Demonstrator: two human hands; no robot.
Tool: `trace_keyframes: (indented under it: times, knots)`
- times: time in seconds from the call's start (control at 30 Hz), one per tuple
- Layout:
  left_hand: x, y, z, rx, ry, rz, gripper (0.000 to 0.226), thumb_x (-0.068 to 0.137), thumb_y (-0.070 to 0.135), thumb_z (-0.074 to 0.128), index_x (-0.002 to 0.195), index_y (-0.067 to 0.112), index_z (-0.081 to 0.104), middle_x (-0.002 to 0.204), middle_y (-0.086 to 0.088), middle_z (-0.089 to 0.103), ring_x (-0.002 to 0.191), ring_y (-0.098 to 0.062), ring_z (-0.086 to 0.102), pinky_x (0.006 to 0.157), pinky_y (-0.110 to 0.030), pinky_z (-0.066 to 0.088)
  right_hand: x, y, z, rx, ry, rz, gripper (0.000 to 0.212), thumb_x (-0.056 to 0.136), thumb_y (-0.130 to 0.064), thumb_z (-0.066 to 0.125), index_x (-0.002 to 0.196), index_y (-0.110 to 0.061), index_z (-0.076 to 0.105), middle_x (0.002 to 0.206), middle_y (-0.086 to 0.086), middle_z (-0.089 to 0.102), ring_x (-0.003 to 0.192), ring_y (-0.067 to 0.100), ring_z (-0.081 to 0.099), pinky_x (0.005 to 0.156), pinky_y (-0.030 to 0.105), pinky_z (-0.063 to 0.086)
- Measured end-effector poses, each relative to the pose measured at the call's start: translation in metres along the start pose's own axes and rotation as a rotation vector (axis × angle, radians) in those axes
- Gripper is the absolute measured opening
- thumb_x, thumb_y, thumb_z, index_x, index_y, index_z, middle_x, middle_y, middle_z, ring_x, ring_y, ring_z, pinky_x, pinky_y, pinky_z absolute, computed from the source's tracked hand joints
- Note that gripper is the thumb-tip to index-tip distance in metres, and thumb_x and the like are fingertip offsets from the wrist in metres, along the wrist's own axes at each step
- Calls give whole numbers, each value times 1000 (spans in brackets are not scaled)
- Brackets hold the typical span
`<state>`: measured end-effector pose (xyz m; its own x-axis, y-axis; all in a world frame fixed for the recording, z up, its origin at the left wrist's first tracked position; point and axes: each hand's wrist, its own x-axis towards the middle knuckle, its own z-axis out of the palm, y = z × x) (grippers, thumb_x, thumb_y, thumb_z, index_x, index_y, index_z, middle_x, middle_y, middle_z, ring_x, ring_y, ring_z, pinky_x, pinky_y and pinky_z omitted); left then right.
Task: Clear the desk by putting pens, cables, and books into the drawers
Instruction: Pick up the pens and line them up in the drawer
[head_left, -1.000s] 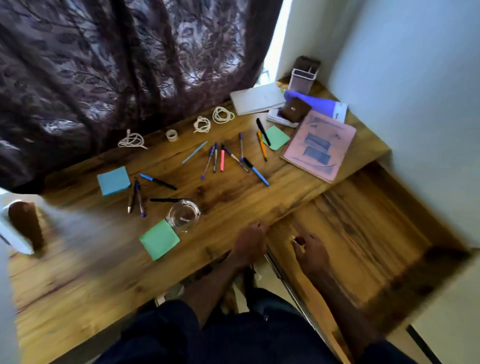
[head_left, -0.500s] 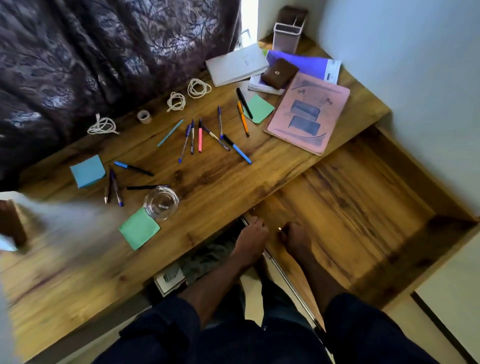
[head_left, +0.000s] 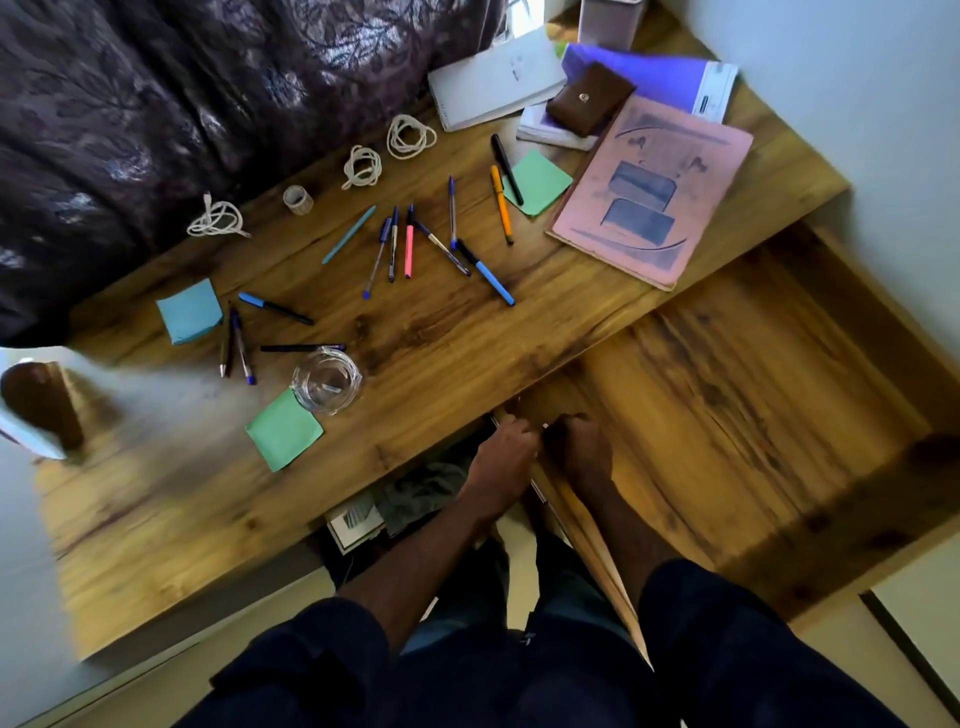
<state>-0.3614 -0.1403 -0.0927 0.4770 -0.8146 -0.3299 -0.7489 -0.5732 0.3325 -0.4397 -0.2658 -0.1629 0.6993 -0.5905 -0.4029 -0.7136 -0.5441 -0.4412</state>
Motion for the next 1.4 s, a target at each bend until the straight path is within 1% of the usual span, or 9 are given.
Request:
trace_keyframes:
  times: [0.23,0.37,0.5,0.63,0.73,0.87,1.07,1.27,1.4]
  knots:
    - [0,4,-5,-71,18,-19,10,96,13,58,99,15,67,102,-1,58,100,-17,49,78,-33,53,-9,5,1,12,36,-12,18,89,-33,68,88,-17,76,87,5,67,70,23,63,57,27,40]
    - [-1,3,-5,-88,20,-10,10,97,14,58,99,16,68,102,0,58,101,-16,49,77,-30,51,-13,6,3,17,26,9,18,88,-35,69,88,-18,76,87,4,68,70,21,63,57,28,43]
    - [-2,2,-6,-99,21,-14,13,98,16,55,99,16,68,105,0,58,103,-16,48,78,-29,50,-21,9,1,23,32,24,21,89,-35,69,86,-15,76,86,7,68,71,25,64,57,28,41]
    - [-2,2,-6,-93,24,-16,15,99,17,55,103,12,68,108,-1,58,105,-16,49,77,-28,49,-34,25,-8,15,43,84,21,90,-34,67,85,-16,74,87,4,67,71,20,61,58,25,34]
    - [-1,3,-5,-88,25,-13,14,98,17,57,104,11,68,109,-1,59,105,-16,47,78,-26,47,-42,47,-17,43,56,150,16,91,-31,68,91,-17,75,88,2,71,75,18,62,62,25,38]
    - [-1,6,-7,-61,20,-25,13,97,13,56,102,10,68,106,-2,59,104,-16,47,74,-25,47,-50,65,-22,55,74,136,14,90,-30,69,93,-18,77,88,0,74,77,17,65,65,27,45]
    - [-3,10,-8,-50,26,-48,11,96,11,58,100,13,67,105,0,59,102,-13,46,71,-22,43,-60,56,-14,4,62,116,16,88,-32,71,94,-19,77,92,1,72,82,18,63,69,25,40]
    - [-5,13,-9,-54,43,-60,12,96,11,56,98,13,67,105,-1,59,100,-13,46,71,-22,40,-61,61,-15,7,49,83,16,88,-32,71,91,-17,78,88,1,68,75,16,60,63,26,38]
    - [-6,11,-9,-61,45,-61,12,98,13,56,98,14,68,106,0,60,100,-12,47,74,-22,44,-61,57,-21,39,29,89,15,87,-32,73,87,-16,76,86,0,67,73,11,55,64,26,37]
